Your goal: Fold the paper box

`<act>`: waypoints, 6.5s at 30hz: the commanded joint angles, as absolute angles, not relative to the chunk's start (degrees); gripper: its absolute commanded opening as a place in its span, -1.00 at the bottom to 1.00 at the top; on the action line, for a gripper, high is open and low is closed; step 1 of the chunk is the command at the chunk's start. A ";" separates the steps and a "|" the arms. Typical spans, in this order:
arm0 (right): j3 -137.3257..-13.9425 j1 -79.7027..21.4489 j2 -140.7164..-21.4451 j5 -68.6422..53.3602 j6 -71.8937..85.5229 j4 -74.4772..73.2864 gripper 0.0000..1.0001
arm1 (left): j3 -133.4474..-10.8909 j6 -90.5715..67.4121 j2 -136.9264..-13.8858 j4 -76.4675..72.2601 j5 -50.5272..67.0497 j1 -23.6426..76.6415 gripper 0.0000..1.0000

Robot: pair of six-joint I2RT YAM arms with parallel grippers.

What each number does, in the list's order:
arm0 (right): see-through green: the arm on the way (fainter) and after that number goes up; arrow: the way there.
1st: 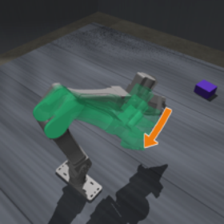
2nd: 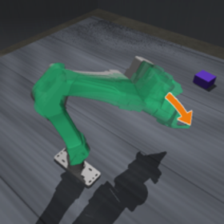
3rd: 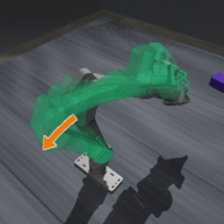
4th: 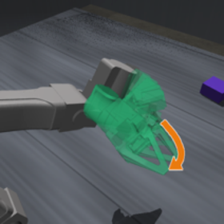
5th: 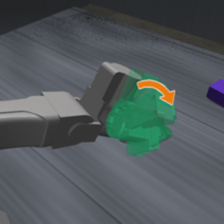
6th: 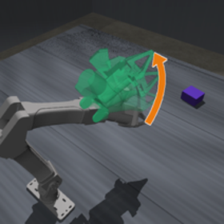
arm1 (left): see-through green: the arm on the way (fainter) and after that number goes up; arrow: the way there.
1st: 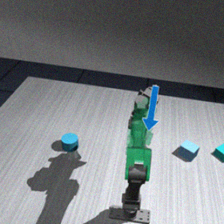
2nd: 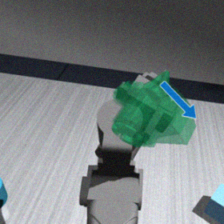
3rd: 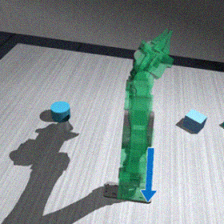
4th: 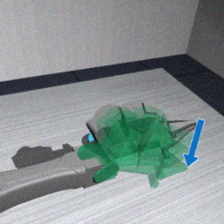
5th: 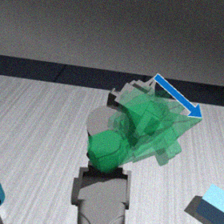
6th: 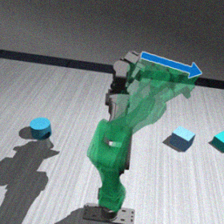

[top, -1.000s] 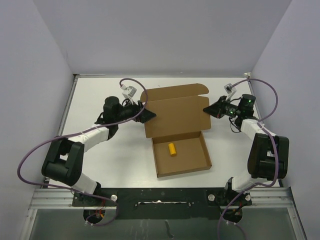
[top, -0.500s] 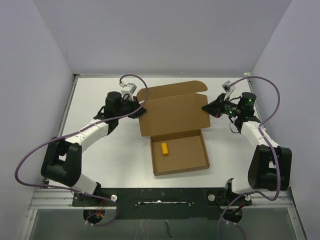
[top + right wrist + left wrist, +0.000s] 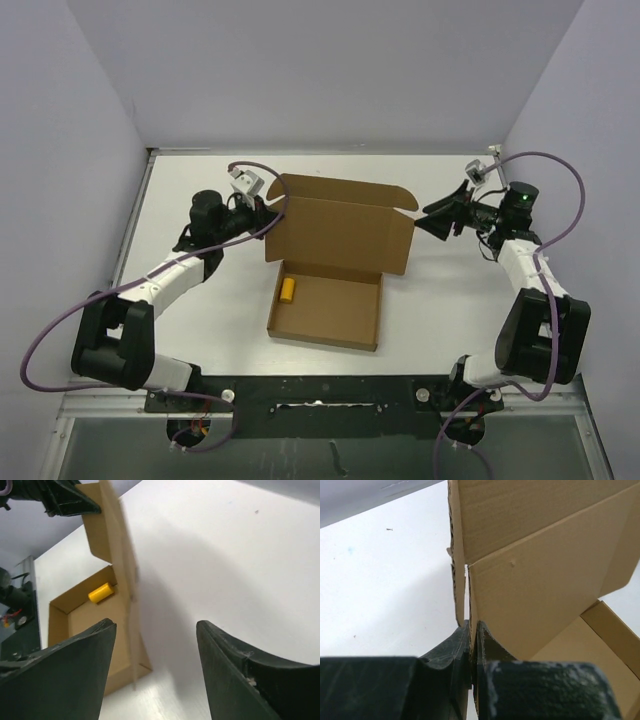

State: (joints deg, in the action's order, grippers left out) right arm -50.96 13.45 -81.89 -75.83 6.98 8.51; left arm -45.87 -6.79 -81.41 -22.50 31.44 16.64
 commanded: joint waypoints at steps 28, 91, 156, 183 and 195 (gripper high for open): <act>-48.31 2.19 -74.29 -78.74 -22.16 -6.55 0.21 | -45.65 -3.50 -78.03 -26.08 32.90 15.30 -1.00; -50.79 -15.19 -77.46 -85.15 -31.71 -15.61 0.38 | -45.44 -10.28 -81.06 -31.92 38.13 11.12 -1.00; -55.34 4.65 -72.53 -62.32 -9.90 -15.63 0.78 | -38.48 -11.83 -69.84 -30.83 2.60 25.31 -1.00; -59.07 -10.33 -74.46 -23.60 -4.86 -13.58 0.96 | -38.05 -8.26 -66.28 -27.92 -7.97 30.92 -1.00; -61.44 -8.63 -75.53 -33.67 -7.18 -17.90 0.96 | -38.80 -8.26 -66.44 -27.25 -8.92 31.29 -1.00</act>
State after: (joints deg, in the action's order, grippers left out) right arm -59.22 -8.93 -76.34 -31.99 -7.07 -18.22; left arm -36.40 -8.80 -69.01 -25.54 -7.97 30.83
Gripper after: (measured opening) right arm 0.979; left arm 0.026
